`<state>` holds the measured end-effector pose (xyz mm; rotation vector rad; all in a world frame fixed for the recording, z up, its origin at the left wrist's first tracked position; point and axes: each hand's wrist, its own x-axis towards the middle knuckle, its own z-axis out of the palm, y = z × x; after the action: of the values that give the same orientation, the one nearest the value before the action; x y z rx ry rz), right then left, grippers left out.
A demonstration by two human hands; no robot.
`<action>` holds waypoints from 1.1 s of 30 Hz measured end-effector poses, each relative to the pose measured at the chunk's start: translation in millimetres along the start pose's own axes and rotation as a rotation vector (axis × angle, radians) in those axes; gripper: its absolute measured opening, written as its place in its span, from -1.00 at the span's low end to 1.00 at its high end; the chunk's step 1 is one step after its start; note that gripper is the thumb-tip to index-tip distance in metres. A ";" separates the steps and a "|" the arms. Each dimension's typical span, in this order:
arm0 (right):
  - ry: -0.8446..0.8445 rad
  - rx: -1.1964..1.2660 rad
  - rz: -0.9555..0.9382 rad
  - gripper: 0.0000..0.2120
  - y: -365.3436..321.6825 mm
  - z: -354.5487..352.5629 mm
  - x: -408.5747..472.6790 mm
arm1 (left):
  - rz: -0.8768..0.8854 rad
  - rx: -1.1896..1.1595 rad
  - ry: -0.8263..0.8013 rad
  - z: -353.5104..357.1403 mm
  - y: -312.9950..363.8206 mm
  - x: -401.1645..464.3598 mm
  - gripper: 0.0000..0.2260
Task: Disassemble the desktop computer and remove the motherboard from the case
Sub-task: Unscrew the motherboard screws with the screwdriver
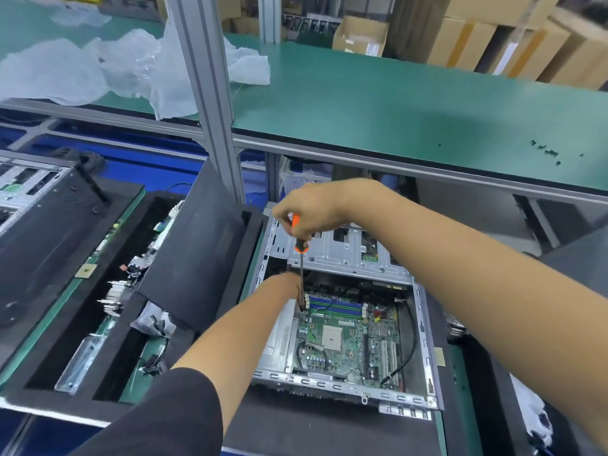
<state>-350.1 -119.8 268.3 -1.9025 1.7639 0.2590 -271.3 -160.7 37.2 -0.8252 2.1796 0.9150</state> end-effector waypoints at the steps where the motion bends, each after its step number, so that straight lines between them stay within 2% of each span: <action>1: -0.001 0.059 -0.017 -0.85 1.6 1.9 -1.9 | 0.001 0.008 0.011 -0.4 -0.1 -0.1 -0.62; 4: -0.014 0.063 -0.038 -0.77 8.8 3.5 -9.1 | 0.004 0.026 -0.009 -1.8 0.2 -1.2 -0.67; 7: 0.019 0.002 -0.020 -0.87 14.6 7.3 -16.2 | -0.020 0.029 -0.041 -2.8 0.1 -2.2 -0.69; 9: 0.117 -0.256 0.037 -0.90 16.1 9.5 -18.7 | -0.055 0.026 -0.053 -2.7 -0.2 -0.7 -0.68; 11: 0.215 -0.468 0.085 -0.73 18.5 11.7 -16.2 | -0.050 0.059 -0.064 -2.8 -2.6 1.5 -0.66; 13: 0.218 -0.423 0.028 -0.70 22.5 13.0 -15.3 | -0.020 0.067 -0.085 -2.7 -5.1 2.3 -0.65; 18: 0.179 -0.222 -0.184 -0.87 21.2 12.7 -21.0 | 0.002 0.046 -0.088 -3.4 -5.4 0.5 -0.66; 21: 0.153 -0.060 -0.330 -0.80 15.7 17.0 -20.5 | 0.018 0.017 -0.083 -3.6 -5.9 -0.7 -0.68; 23: 0.124 -0.104 -0.284 -0.84 15.0 16.1 -19.4 | 0.022 0.008 -0.072 -3.4 -6.5 -0.6 -0.69; 25: 0.173 -0.253 -0.178 -0.92 16.2 14.3 -19.0 | 0.016 0.012 -0.073 -2.8 -6.2 -0.2 -0.70; 28: 0.286 -0.450 -0.063 -0.67 14.6 15.1 -17.0 | 0.000 0.009 -0.067 -3.1 -5.5 -0.8 -0.70; 30: 0.284 -0.424 -0.043 -0.66 13.5 13.7 -16.9 | 0.003 -0.005 -0.069 -2.4 -6.1 0.6 -0.70; 33: 0.166 -0.274 -0.130 -0.79 14.9 10.5 -16.5 | 0.020 -0.025 -0.066 -2.2 -6.7 -0.1 -0.70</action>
<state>-364.5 -100.4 263.7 -2.2817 1.7750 0.3160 -267.0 -166.1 35.9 -0.7757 2.1264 0.9678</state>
